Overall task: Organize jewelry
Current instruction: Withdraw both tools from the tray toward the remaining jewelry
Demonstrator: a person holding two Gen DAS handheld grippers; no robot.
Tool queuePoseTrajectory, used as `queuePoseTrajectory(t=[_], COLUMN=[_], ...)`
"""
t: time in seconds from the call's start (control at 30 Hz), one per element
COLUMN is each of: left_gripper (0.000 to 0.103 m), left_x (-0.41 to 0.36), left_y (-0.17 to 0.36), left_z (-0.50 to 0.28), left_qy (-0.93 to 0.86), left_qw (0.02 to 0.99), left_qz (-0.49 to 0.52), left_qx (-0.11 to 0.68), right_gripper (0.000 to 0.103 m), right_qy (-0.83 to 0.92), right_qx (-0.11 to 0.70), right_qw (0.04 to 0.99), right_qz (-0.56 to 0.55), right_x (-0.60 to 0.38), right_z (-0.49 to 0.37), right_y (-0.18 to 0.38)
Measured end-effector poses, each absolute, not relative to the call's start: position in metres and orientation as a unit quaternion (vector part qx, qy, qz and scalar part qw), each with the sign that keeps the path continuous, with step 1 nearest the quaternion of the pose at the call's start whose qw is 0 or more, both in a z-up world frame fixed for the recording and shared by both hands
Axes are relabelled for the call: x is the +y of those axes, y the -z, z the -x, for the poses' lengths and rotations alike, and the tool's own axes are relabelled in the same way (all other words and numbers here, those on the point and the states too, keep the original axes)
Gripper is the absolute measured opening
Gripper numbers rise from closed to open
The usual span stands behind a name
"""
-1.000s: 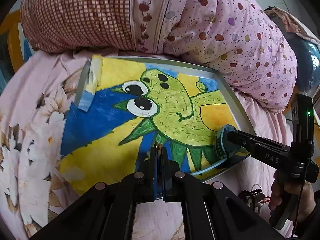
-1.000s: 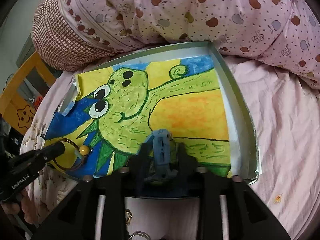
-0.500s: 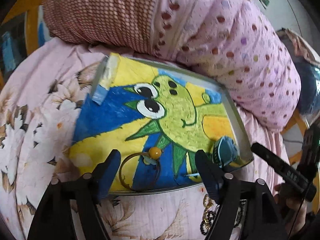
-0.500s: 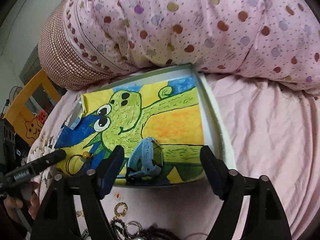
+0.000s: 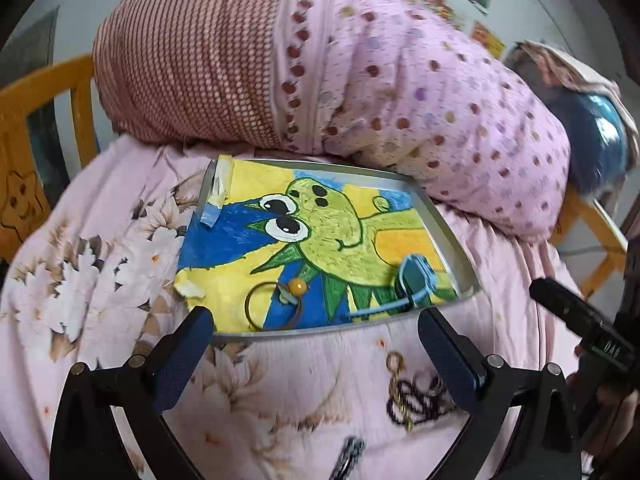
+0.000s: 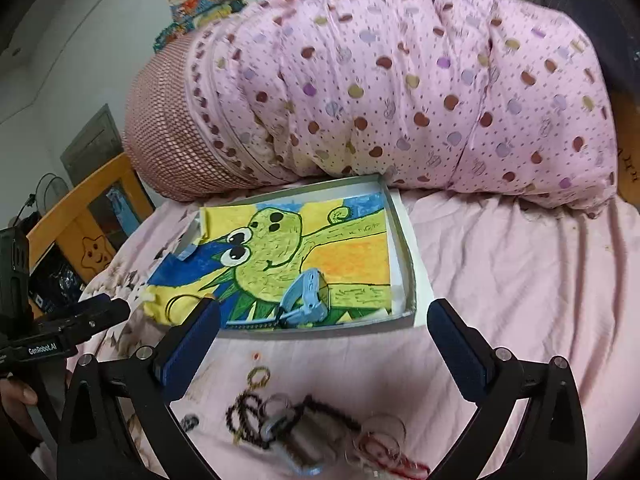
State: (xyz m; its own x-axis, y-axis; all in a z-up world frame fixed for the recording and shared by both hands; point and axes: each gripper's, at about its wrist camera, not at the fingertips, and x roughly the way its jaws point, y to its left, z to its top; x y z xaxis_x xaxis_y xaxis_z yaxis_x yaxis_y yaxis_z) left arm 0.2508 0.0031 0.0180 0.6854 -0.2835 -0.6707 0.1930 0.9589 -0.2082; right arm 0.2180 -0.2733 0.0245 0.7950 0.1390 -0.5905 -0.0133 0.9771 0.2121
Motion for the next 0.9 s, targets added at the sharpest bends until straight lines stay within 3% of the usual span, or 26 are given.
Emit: queuePoseTrajectory(t=[0.5, 0.9], left_gripper=[0.103, 0.103], left_x=[0.001, -0.012], left_y=[0.022, 0.055], left_z=[-0.167, -0.156], left_qy=[0.129, 0.157], left_qw=[0.899, 0.876], left_qz=[-0.001, -0.024], left_qx=[0.419, 0.456], right_gripper=[0.101, 0.101], right_qy=[-0.051, -0.092], right_qx=[0.369, 0.39], right_qw=[0.927, 0.916], right_qz=[-0.037, 0.005], right_x=[-0.283, -0.275], right_z=[-0.131, -0.126], right_y=[0.004, 0.033])
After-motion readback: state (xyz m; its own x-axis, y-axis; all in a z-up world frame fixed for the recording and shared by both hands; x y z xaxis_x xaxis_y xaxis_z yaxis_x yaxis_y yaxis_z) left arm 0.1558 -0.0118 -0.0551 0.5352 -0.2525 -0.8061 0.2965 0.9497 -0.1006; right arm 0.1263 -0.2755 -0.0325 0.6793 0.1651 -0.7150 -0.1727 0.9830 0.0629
